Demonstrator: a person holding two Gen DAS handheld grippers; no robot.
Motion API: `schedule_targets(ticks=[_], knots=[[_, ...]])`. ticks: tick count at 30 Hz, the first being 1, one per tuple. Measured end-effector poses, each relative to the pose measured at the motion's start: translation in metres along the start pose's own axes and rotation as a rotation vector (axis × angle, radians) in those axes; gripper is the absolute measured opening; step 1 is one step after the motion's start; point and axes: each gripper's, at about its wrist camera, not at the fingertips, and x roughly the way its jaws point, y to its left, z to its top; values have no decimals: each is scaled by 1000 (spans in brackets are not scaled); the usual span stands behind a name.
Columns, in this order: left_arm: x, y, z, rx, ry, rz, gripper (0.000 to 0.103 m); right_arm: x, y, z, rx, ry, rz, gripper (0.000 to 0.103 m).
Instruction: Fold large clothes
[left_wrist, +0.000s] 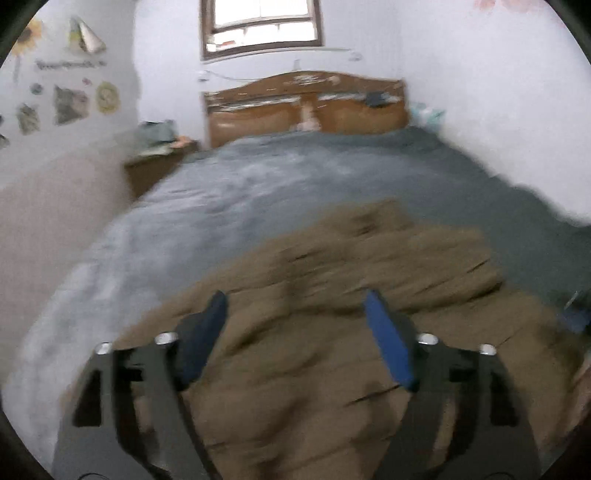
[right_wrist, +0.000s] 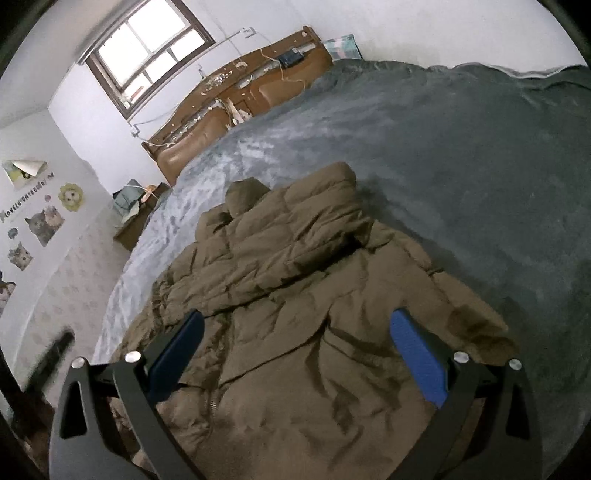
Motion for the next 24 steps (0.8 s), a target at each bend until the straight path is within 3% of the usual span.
schedule_targets(ticks=[2,6,10,16,19,20,21,22,24], knots=[[-10,51,-21,2,43,81,80,0,8,-1,-39,-2,2,101],[-41,164,-69,-131,118,220,93,-2,17,-4,-67,-1,-1,101],[-45,231,-116,-236,220,297,94,-12,25,-9,-110,-27,-31,101],[-31,275,-160,-298,355,344,96,-36,42,-24,-189,-78,-85,101],[-7,275,-170,-337,409,287,96,-36,45,-26,-189,-74,-86,101],[-1,274,-170,-351,412,266,93,-37,44,-26,-189,-70,-80,101],[3,276,-170,-365,408,239,75,-36,45,-27,-193,-66,-78,101],[16,272,-171,-382,415,217,45,-35,46,-27,-196,-63,-79,101],[23,272,-162,-411,412,181,15,-32,46,-27,-201,-57,-82,101]])
